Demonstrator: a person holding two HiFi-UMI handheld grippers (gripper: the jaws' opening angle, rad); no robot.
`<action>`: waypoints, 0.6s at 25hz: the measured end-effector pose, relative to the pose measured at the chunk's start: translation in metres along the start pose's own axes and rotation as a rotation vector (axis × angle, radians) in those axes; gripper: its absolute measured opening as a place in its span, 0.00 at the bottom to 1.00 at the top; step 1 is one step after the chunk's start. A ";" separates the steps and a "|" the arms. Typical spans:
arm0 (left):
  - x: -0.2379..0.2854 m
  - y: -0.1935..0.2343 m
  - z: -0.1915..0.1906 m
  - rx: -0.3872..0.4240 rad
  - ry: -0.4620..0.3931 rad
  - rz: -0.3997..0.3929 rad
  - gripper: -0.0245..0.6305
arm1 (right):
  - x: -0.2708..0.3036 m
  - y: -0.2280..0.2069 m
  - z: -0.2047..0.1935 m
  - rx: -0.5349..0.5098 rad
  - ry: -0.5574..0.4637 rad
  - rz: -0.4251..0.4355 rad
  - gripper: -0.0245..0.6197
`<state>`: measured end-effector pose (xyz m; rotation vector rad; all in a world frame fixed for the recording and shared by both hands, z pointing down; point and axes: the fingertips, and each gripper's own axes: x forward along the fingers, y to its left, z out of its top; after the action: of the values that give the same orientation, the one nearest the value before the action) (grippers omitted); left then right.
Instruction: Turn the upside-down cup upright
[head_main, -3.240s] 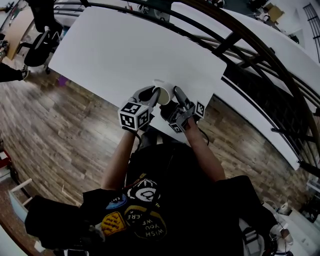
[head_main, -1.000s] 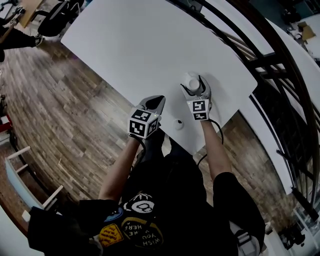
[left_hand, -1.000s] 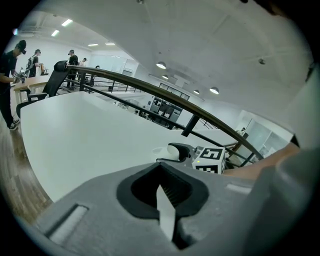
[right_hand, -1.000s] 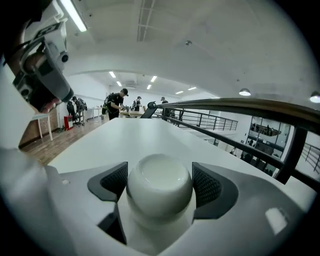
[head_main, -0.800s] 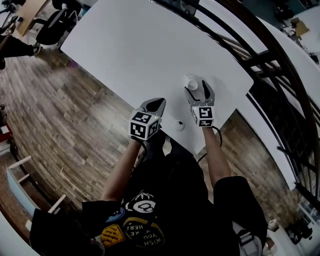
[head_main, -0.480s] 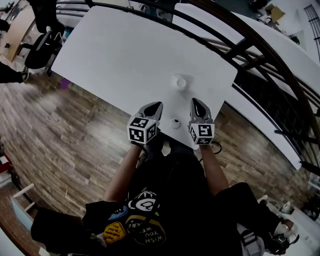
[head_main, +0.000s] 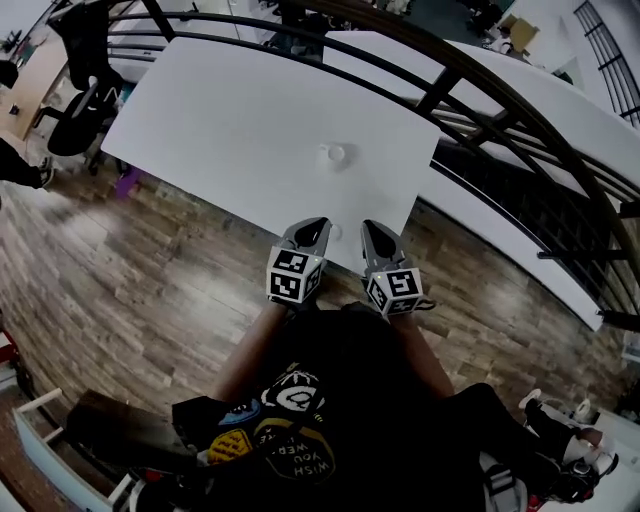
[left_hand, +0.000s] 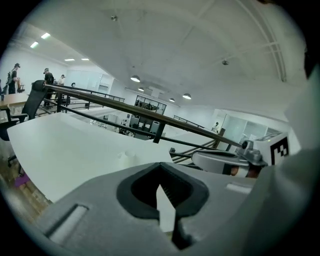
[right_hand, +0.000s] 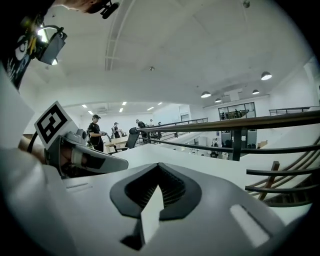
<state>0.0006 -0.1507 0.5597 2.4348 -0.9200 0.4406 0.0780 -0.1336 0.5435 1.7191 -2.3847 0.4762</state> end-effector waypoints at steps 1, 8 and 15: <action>-0.004 -0.012 -0.003 0.005 -0.007 0.007 0.04 | -0.013 0.002 0.000 -0.001 -0.006 0.016 0.04; -0.039 -0.110 -0.040 -0.040 -0.071 0.093 0.04 | -0.124 -0.001 -0.023 0.016 -0.022 0.090 0.04; -0.099 -0.207 -0.101 -0.030 -0.093 0.182 0.04 | -0.243 0.000 -0.047 0.041 -0.045 0.114 0.04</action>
<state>0.0590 0.0914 0.5286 2.3709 -1.1850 0.3760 0.1540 0.0995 0.5112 1.6331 -2.5321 0.5107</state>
